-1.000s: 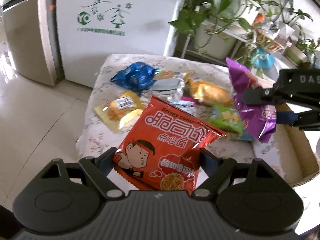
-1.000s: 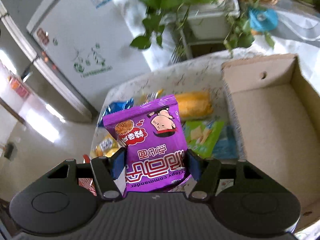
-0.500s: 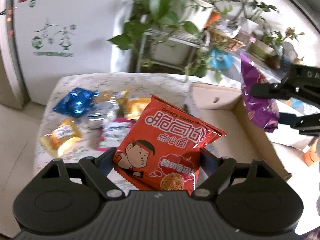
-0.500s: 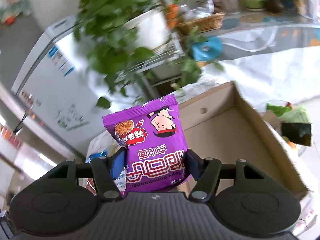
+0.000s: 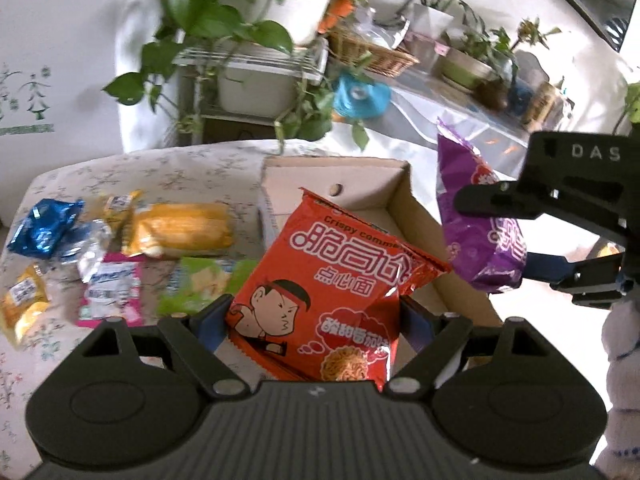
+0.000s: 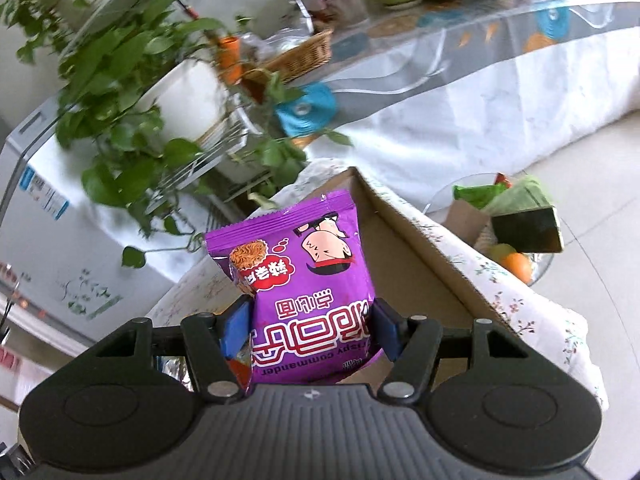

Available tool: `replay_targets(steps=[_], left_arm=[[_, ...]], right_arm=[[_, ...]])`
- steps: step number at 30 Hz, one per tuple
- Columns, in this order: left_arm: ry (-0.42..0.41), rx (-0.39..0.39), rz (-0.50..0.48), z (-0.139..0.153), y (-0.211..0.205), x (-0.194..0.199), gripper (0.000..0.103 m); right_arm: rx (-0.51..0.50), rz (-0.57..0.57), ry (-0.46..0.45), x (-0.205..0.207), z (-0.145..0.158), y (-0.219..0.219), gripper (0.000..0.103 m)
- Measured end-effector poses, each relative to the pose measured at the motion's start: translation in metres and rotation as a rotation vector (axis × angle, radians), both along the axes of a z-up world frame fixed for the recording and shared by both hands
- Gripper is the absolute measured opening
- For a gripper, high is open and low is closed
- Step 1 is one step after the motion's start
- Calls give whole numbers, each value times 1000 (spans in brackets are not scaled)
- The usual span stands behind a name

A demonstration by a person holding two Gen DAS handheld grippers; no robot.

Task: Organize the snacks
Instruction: 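Open the right tool to drop the purple bag while the left tool drops the red bag into the box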

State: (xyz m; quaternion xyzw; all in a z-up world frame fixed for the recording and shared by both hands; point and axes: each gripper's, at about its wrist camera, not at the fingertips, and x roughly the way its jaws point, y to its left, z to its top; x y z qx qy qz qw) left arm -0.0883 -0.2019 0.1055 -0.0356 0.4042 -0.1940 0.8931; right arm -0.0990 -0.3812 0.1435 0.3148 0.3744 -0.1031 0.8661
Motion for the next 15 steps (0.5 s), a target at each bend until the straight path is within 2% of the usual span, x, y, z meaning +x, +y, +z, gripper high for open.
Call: replay_targets(steps=[10,15], left_arm=[[-5,82,-70,-9,-37,6,86],[-41,134,-108,-8,-48,6,90]], right_arm=[[30,-109,52,0,-11,-15,70],[63,-148,78,1,-17,-20,73]])
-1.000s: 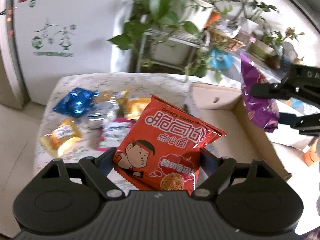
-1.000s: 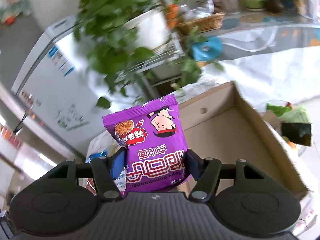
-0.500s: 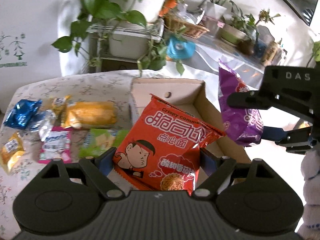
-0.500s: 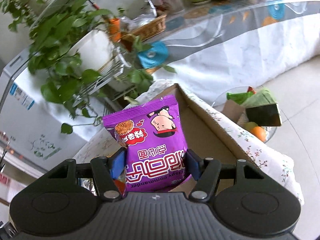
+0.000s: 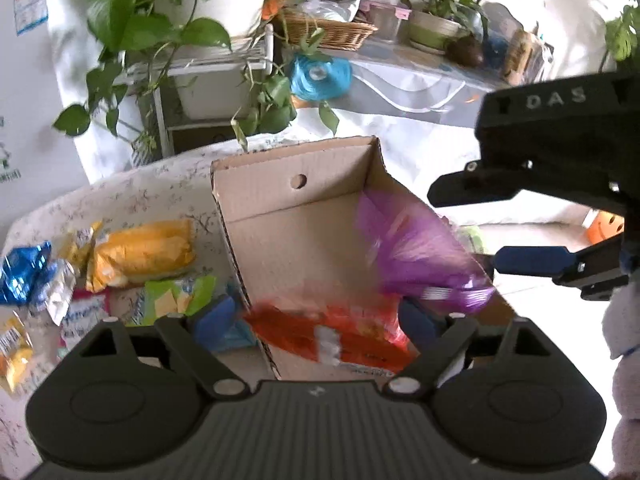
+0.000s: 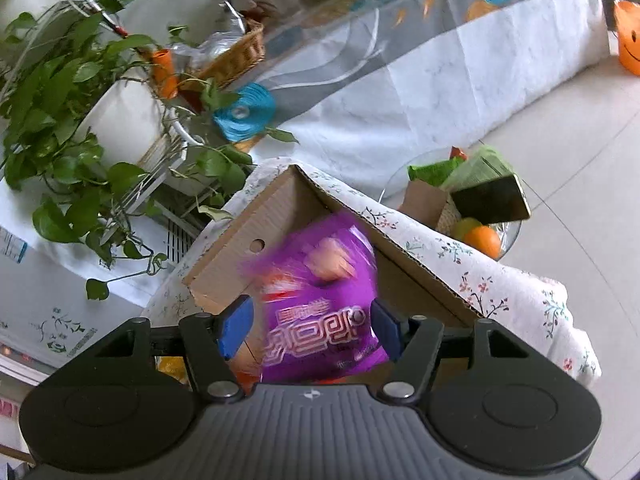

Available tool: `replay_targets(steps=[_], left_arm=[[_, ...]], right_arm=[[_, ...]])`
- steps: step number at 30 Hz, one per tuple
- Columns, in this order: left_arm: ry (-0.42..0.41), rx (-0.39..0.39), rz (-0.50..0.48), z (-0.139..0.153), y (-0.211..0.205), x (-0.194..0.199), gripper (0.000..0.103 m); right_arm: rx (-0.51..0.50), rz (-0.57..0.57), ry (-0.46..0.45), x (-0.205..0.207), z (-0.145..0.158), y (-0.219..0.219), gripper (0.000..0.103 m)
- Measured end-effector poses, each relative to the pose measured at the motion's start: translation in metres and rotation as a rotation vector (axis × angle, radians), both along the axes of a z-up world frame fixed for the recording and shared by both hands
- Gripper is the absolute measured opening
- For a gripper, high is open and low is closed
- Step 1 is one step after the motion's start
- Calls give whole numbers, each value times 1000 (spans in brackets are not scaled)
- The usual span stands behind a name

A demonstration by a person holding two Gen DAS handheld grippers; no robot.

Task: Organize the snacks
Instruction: 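Open the right tool to drop the purple bag while the left tool drops the red bag into the box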

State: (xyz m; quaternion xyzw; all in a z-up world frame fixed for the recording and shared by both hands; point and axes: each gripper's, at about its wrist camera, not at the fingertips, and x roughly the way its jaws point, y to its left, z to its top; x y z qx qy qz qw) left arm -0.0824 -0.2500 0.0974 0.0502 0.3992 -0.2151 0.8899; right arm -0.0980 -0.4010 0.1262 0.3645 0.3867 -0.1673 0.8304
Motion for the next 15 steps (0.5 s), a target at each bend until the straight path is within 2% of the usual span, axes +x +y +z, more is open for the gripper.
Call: replay_targets(steps=[4,8,15], left_arm=[[-19,-13,-15,7,4,-3,91],[-17,-14,-4,11,15,-2,91],[-3,-30,57,18,56,6,93]], right_arm=[[21,-7,-6,0,0,-1,73],[31,5,-18,2,1,1,79],[28,73,-42,8,3,13,80]])
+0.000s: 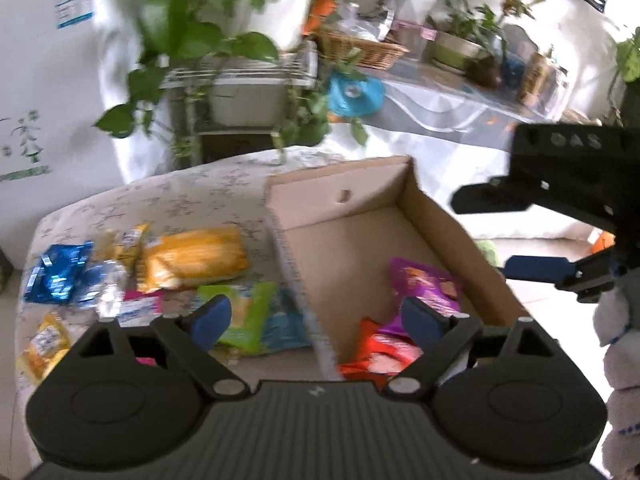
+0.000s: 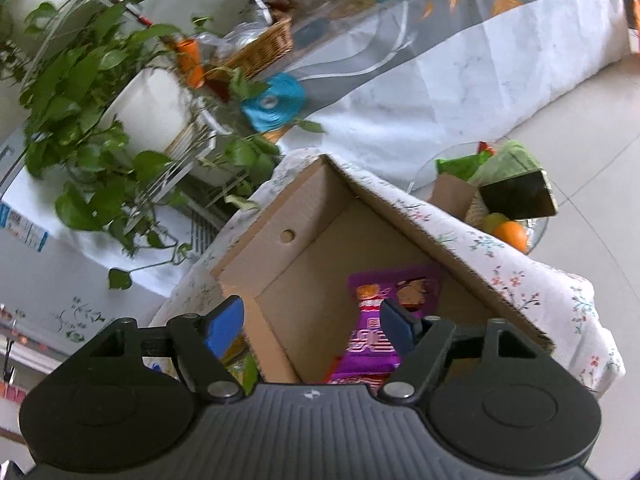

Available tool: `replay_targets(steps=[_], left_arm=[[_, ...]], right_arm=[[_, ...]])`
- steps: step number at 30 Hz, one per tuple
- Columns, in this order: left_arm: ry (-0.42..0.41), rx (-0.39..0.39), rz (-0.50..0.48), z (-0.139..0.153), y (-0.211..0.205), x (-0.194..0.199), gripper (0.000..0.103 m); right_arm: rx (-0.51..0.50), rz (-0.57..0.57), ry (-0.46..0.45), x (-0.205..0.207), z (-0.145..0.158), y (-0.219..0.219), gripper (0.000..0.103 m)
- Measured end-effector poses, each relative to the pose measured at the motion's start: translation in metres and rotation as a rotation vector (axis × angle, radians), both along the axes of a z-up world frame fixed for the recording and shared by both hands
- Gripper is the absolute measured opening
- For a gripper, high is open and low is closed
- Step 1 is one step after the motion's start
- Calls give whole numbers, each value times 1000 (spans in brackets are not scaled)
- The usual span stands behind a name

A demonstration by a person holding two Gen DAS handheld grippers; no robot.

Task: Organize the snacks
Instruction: 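Open the right tool to drop the purple bag while the left tool drops the red bag into the box, then move the left tool to the yellow waffle bag while the right tool approaches the pink Ameria bag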

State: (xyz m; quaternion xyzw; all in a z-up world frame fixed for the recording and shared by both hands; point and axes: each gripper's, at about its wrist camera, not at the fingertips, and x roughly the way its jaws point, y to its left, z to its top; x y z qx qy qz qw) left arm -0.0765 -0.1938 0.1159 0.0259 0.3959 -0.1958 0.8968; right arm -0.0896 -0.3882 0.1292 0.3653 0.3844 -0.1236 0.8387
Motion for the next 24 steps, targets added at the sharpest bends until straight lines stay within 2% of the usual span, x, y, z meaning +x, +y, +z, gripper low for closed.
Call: replay_targets(steps=[15,24], left_arm=[[19,-15,249,0,127,31,94],[36,65,351,-17,184,46,94]], right_arm=[[-68,239,-78,21,11,53,84],[-63,405,-75,38,5,99,84]])
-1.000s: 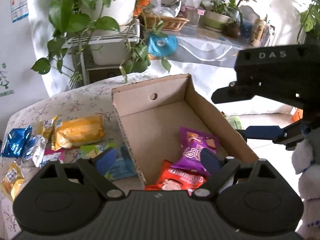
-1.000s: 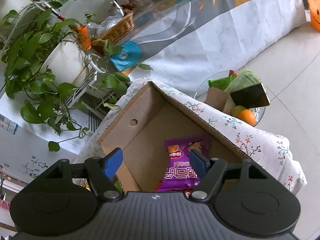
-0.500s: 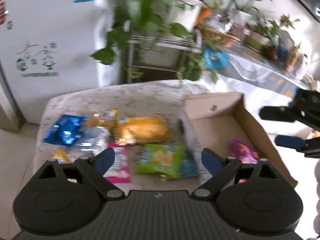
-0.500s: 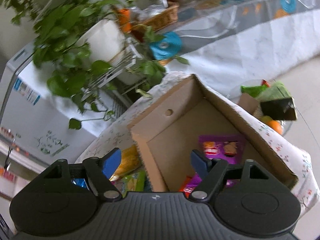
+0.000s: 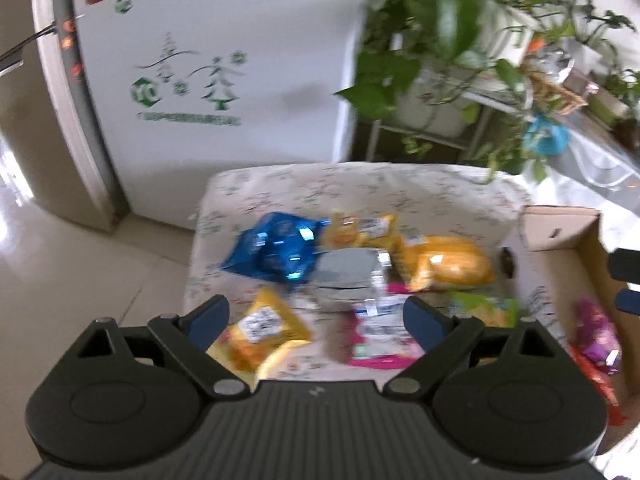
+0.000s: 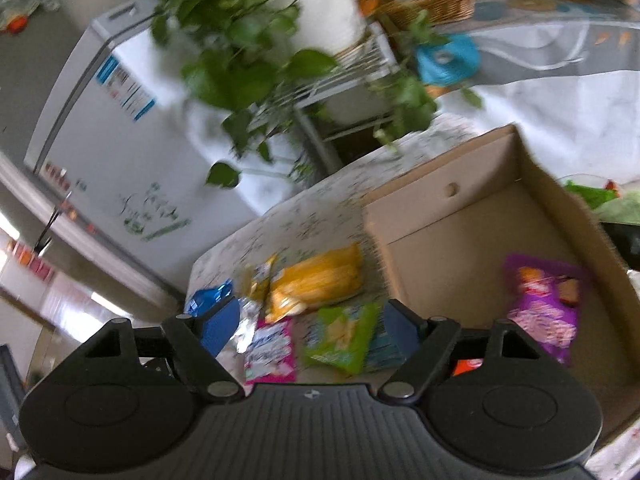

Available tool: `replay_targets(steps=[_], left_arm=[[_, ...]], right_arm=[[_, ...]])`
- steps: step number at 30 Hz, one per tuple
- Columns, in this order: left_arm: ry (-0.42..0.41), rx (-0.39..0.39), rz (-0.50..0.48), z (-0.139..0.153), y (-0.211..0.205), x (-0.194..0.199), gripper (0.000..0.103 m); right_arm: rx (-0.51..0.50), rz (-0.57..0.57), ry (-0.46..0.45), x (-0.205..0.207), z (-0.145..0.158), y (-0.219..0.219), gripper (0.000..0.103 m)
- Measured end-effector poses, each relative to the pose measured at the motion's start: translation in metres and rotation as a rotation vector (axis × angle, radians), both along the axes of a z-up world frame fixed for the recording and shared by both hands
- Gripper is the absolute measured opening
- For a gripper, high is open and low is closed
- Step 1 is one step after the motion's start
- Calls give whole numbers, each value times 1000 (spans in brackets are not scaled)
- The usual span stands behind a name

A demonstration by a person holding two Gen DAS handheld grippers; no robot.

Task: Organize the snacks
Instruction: 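Move the left tool to the yellow waffle bag while the right tool approaches the pink Ameria bag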

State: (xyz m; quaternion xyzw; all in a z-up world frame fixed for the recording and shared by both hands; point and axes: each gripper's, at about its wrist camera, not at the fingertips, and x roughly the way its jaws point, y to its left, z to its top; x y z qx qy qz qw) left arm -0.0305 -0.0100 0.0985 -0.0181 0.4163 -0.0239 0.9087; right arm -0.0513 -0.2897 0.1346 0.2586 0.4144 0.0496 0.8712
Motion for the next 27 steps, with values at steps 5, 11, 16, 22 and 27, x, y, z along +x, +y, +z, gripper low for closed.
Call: replay_targets(steps=[5,11,16,22,27], left_arm=[[47,28,17,-16,26,11,94],[103,84,-75,-42,31,22,93],[117,146,-163,-58,26,26,93],[113,197,-217,-72,26,34,92],[113,190,-256,-82,30,38,92]], right_arm=[[9,50,44,11,-9,25,84],[57,69,121,23,-24,45,84],[77,70,178,32,-39,63,84],[57,75,228,43,-55,81,84],[15,94,263,53,-68,99,84]])
